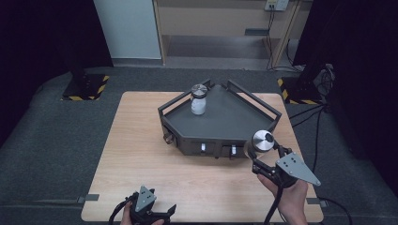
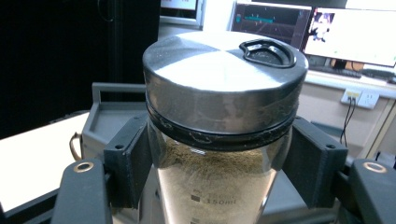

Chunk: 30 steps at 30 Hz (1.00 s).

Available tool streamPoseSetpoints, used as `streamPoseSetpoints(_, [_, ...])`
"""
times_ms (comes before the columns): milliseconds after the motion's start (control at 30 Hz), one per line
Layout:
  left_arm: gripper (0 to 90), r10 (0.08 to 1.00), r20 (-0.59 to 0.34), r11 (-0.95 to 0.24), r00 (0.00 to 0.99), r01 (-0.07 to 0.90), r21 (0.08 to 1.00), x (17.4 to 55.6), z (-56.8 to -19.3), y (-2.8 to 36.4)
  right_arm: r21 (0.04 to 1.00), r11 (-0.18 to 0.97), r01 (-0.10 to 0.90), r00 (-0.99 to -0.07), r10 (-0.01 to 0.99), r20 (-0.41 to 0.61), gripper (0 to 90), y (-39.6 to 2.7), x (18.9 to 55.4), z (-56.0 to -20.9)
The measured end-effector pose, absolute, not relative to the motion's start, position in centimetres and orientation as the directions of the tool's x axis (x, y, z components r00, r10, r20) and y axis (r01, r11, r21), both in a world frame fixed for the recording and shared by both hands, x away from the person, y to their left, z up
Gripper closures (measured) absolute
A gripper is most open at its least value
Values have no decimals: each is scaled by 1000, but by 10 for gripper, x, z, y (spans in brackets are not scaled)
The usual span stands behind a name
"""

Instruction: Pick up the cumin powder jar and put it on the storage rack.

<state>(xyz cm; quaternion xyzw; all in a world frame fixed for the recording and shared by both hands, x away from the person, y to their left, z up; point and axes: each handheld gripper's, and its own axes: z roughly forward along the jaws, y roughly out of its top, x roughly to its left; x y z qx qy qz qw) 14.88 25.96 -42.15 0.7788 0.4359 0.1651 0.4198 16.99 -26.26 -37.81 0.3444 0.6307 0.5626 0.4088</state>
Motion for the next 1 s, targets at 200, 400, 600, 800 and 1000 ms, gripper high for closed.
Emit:
streamPoseSetpoints(200, [29,814,-111,-269,570,539,798,148,-421,259,988,143,-65,-426,891,-157,308,-255,179,-360])
streamPoseSetpoints(400, [29,812,-114,-267,573,538,799,148,-421,259,985,139,-102,-411,896,-169,308,-248,196,-344])
streamPoseSetpoints(600, [29,811,-120,-263,573,539,800,148,-422,259,984,128,-122,-400,901,-166,308,-242,218,-331])
streamPoseSetpoints(800, [29,811,-125,-257,571,540,802,148,-421,261,984,126,-129,-397,903,-167,308,-233,243,-320])
streamPoseSetpoints(1000, [29,810,-132,-252,571,543,801,149,-421,262,985,124,-119,-401,902,-162,308,-223,266,-311])
